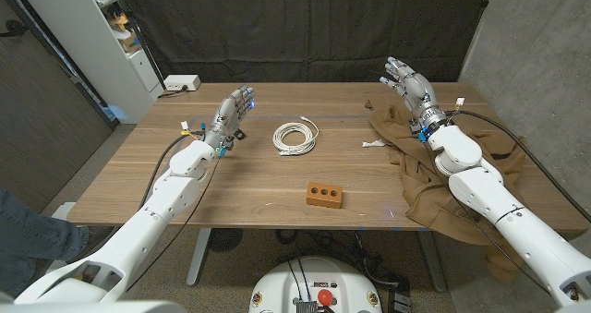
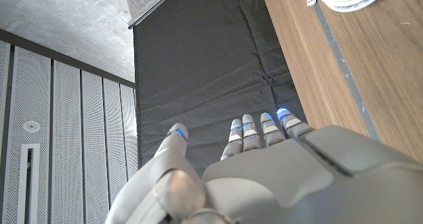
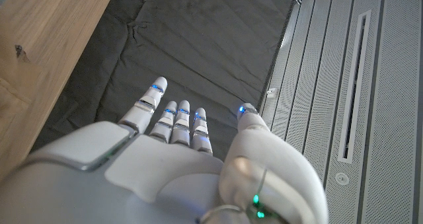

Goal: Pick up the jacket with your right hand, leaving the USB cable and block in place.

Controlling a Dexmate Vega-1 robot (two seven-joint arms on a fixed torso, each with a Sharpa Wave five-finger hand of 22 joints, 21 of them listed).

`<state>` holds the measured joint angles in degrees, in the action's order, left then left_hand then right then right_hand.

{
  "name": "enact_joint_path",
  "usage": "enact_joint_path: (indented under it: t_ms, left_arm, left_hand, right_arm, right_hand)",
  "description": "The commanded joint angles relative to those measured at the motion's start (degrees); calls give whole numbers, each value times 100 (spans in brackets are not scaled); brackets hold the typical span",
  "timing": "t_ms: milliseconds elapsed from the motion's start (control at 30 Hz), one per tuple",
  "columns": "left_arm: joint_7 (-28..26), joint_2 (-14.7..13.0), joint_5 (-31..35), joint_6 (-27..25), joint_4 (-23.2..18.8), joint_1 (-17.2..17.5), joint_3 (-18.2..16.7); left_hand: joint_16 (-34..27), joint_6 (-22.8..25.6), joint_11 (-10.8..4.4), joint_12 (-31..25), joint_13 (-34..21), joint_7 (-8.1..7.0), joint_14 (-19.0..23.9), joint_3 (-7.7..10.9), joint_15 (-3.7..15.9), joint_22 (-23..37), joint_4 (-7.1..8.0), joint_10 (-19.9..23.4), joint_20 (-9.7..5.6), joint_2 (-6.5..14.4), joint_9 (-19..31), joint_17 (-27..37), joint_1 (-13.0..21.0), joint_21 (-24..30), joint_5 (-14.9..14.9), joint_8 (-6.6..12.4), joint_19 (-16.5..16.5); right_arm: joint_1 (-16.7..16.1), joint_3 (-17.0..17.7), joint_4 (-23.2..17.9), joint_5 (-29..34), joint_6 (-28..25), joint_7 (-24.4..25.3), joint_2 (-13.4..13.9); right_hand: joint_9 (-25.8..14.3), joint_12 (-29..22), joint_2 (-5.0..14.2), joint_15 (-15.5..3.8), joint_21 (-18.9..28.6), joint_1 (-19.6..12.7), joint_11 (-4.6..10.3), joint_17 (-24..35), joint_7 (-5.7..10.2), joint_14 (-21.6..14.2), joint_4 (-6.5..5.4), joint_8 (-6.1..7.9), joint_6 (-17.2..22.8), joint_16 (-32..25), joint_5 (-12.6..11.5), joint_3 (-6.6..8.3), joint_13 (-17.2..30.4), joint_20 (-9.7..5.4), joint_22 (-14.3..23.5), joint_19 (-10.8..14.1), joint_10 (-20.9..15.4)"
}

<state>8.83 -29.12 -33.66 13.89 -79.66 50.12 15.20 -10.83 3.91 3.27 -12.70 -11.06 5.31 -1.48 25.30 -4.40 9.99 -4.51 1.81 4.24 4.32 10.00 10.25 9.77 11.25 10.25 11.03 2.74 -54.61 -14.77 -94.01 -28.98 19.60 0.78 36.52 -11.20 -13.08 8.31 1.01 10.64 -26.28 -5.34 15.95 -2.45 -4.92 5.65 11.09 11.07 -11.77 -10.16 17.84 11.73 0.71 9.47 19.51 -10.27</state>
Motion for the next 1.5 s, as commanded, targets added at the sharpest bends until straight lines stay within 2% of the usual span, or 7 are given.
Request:
enact_joint_path:
  t_ms: [33, 800, 1500]
  left_arm:
    - [-18, -12, 5, 5, -80, 54, -10]
    - [-116, -137, 38, -106, -332, 218, -57]
    - [-201, -83, 183, -88, -264, 114, 15]
  left_hand:
    - [9, 7, 8, 10, -10, 38, -12, 14, -5, 30, -21, 38, 58, 36, 21, 10, 49, -2, 10, 0, 12]
    - [16, 6, 23, 20, -10, 38, -31, 20, 0, 30, -34, 30, 56, 45, 21, 9, 62, -4, 9, -10, 29]
    - [16, 12, 20, 25, -11, 44, -34, 22, 1, 31, -43, 35, 50, 48, 22, 9, 68, -3, 6, -15, 40]
  right_arm:
    - [-81, 55, -165, 130, 48, 27, 200]
    - [-157, 159, -216, 243, 203, -1, 452]
    - [-226, 263, -274, 484, 312, 89, 679]
  right_hand:
    - [5, 32, 59, 8, 48, -54, -3, -7, 4, -61, 29, 48, 34, -54, -17, 27, 7, -7, 29, 57, -56]
    - [9, 55, 41, 13, 43, -79, 1, -35, 2, -50, 55, 42, 35, -49, -9, 25, 5, 6, 28, 57, -41]
    - [11, 70, 17, 28, 34, -68, 10, -53, 11, -24, 59, 39, 37, -41, 1, 5, 4, 15, 28, 37, -31]
